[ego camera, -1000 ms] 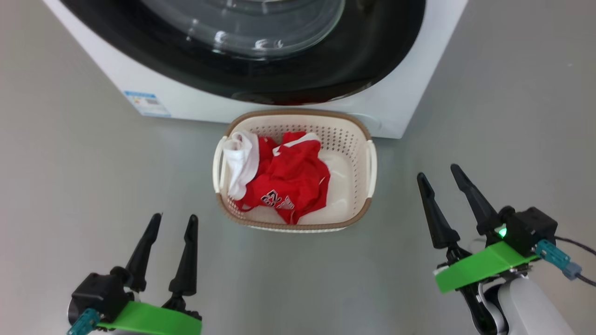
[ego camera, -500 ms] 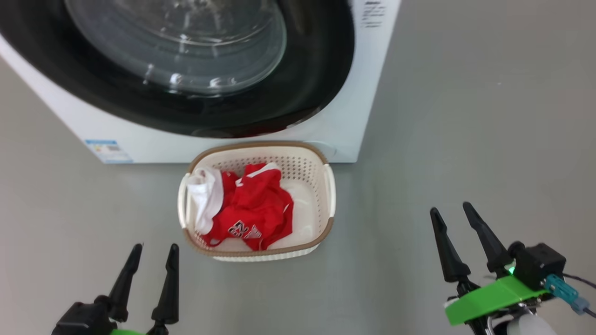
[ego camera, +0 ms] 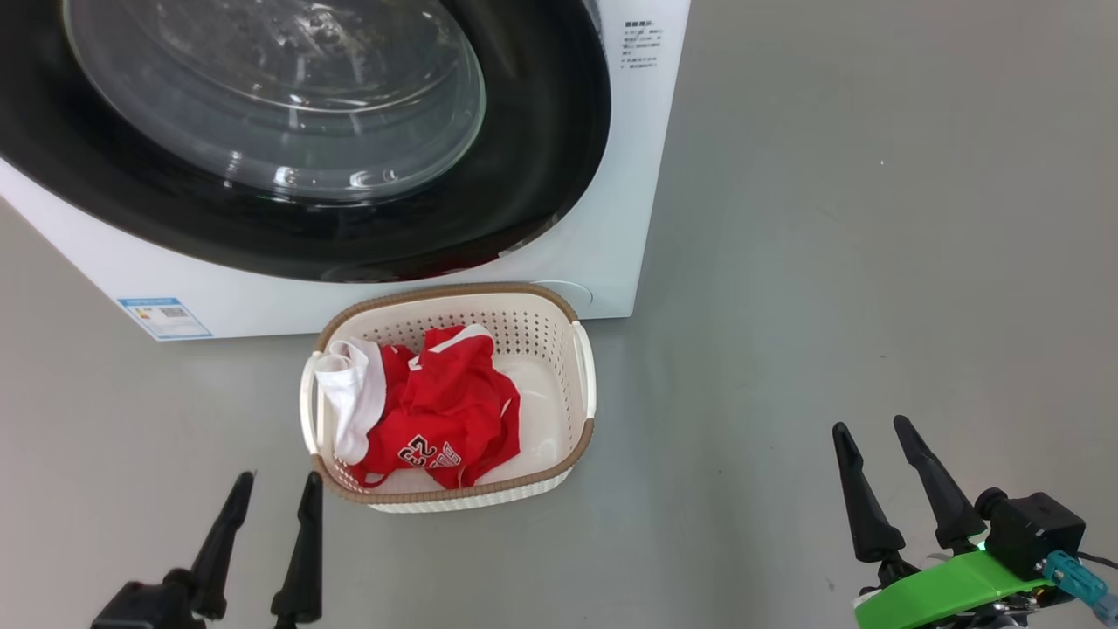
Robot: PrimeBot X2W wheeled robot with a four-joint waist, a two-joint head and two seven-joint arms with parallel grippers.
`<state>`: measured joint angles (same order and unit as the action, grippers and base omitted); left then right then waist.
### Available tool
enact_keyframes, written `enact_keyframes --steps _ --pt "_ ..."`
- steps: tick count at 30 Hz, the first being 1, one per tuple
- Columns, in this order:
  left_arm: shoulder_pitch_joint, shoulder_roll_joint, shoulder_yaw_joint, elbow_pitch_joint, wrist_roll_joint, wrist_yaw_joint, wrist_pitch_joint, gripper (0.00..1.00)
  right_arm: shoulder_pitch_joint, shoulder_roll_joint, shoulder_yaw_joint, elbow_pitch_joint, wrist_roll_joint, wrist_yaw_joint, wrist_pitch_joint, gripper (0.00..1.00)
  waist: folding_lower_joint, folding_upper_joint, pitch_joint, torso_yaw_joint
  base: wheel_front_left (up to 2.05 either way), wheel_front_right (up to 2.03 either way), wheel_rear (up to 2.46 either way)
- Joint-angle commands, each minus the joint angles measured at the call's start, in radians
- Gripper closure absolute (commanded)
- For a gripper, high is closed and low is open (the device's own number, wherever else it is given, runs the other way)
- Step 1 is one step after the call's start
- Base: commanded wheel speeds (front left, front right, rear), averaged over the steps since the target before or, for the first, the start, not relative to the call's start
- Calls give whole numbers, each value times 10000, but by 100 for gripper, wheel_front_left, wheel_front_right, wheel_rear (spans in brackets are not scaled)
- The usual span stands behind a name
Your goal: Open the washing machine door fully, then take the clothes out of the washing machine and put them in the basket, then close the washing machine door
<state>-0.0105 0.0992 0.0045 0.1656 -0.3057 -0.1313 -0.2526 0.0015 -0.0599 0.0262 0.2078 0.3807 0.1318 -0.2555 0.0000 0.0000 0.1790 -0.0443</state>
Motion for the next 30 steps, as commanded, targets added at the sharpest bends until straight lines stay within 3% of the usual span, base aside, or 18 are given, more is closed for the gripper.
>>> enact_keyframes --steps 1,14,15,26,30 --pt "76 179 392 -322 105 6 -92 0 1 -58 174 -274 83 -11 -63 0 0 0 -4 -25 0 0 0" --pt "115 199 218 -458 -244 6 -92 0 18 -13 110 -312 55 -11 -63 0 0 0 -41 40 0 0 0" --pt "142 37 -72 -189 -221 0 0 100 0 36 -104 -47 -5 0 0 100 0 0 -37 35 0 0 0" --pt "142 -103 -106 196 -987 9 208 100 3 53 -83 351 724 -1 148 100 23 0 -158 63 0 0 0" --pt "91 -89 -104 242 -1423 19 296 100 -48 21 -83 384 1152 -1 234 100 2 0 -200 77 0 0 0"
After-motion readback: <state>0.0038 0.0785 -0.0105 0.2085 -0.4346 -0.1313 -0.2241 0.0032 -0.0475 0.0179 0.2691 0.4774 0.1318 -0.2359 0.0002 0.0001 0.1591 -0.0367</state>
